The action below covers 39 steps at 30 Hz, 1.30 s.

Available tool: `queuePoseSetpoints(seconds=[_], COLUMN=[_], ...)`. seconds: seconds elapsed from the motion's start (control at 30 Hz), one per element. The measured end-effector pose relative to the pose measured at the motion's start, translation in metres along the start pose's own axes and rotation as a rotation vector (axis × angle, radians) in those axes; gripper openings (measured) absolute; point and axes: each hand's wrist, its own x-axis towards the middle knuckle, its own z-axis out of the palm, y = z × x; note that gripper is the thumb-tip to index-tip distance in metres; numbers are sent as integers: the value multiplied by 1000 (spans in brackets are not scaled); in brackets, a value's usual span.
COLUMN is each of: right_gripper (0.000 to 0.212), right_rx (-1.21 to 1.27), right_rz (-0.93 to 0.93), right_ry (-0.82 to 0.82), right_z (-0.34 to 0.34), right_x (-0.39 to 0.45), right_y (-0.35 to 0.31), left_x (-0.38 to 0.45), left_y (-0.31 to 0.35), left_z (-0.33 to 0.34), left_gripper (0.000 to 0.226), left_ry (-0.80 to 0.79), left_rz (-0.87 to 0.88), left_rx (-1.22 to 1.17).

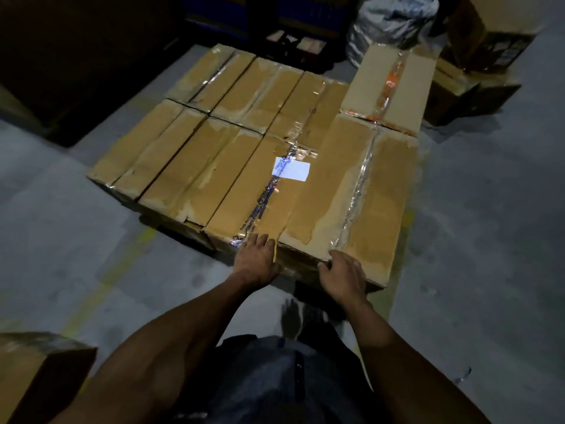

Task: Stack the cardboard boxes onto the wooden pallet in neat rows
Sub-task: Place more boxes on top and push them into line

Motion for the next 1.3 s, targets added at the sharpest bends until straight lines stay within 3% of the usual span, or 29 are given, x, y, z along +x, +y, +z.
queuePoseSetpoints(seconds=[0.3,0.6,0.97,1.3], right_gripper=[54,54,61,62], right_rx=[-92,-334,-711,-882], right_rz=[-338,-787,-1345,-1675], right_ry=[-100,-348,-686,-926], right_z=[31,50,58,70], right_x=[-40,-40,-88,-199], right_y=[-75,-124,-60,32], left_x=[-96,-180,-264,-346], left_y=[-55,-41,142,312], left_z=[10,48,105,156], left_gripper=[57,64,57,56], left_ry=[191,326,402,533], left_rz=[-279,-858,-1594,-2031], left_rx=[-258,-594,-847,-1047])
